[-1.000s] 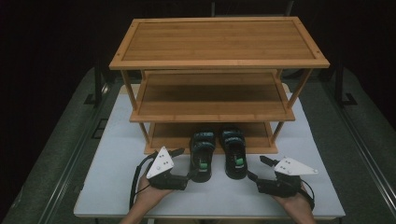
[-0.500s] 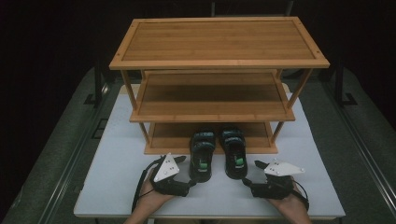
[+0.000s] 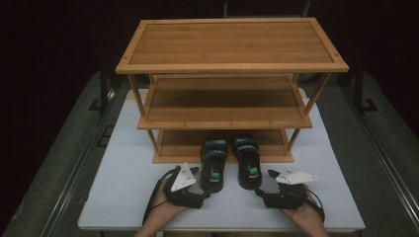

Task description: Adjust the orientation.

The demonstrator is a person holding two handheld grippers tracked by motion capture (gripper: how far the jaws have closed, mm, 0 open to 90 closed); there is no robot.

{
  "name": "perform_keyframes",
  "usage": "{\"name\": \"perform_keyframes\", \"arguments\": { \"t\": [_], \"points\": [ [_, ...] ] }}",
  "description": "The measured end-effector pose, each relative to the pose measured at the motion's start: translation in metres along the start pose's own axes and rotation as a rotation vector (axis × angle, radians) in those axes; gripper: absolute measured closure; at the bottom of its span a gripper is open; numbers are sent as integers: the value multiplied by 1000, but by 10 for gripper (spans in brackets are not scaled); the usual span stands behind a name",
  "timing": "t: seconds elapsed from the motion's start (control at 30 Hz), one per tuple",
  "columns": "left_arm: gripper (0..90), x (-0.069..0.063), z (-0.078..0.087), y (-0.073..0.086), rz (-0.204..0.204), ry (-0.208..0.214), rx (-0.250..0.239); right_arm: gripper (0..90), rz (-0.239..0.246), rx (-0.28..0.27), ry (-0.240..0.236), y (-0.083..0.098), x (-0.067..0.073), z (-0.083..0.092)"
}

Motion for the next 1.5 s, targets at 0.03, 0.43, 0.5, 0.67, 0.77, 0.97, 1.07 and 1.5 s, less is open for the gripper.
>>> {"name": "perform_keyframes", "arguments": {
  "t": [0.03,0.43,0.5,0.67,0.77,0.97,1.07,1.5],
  "points": [
    [171,0,-1,0,0,-2,6,232,1,5,-1,0,0,-1],
    [174,0,-9,0,-1,5,57,233,25,78,7,0,4,-14],
    [174,-3,-10,1,-14,8,74,233,32,95,18,0,5,-17],
    [196,-1,-10,1,-16,7,81,227,46,130,26,1,6,-26],
    [206,0,-10,-1,-27,16,80,226,65,131,25,-1,6,-27],
    [235,7,-11,-13,3,40,51,240,49,118,-11,-8,1,-22],
    [272,11,-11,-18,22,45,26,245,39,101,-31,-13,-1,-20],
    [295,19,-27,-32,16,12,27,260,36,69,-28,-32,-5,-29]
  ]
}}
Point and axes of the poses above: each handheld gripper's, and its own axes: z roughly backward along the jaws, y roughly out of its underside, x roughly to its left, the point moved 3 cm from there along -z, roughly forward along the jaws, and after that the axes turned 2 degrees about -z, right-handed, at the moved point
